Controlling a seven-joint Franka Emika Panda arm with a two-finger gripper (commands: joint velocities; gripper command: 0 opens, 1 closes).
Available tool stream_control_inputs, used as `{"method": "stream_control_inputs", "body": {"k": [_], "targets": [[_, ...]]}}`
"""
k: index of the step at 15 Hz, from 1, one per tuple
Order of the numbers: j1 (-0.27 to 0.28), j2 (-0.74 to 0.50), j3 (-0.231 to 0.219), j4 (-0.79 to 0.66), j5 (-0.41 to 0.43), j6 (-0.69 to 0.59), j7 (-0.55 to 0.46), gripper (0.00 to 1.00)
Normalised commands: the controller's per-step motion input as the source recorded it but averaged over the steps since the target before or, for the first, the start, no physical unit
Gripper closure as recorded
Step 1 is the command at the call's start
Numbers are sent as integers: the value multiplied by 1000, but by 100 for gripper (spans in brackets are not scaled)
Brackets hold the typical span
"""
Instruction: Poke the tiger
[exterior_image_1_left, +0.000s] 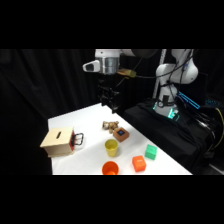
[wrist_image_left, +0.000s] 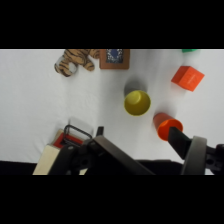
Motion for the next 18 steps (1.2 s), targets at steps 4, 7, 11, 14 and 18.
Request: {"method": "stream_control_inputs", "body": {"k": [4,7,11,14,18], "targets": [[-42,-34,-25,-42,-11,61,57,0],[-90,-183,-75,-160,41,95,8,0],[-101,-251,-79,-245,56,109,-22,0],[-100,-206,-74,-248,26,147,-20,0],[-116,-81,-90,-219,24,212,-39,0]]}}
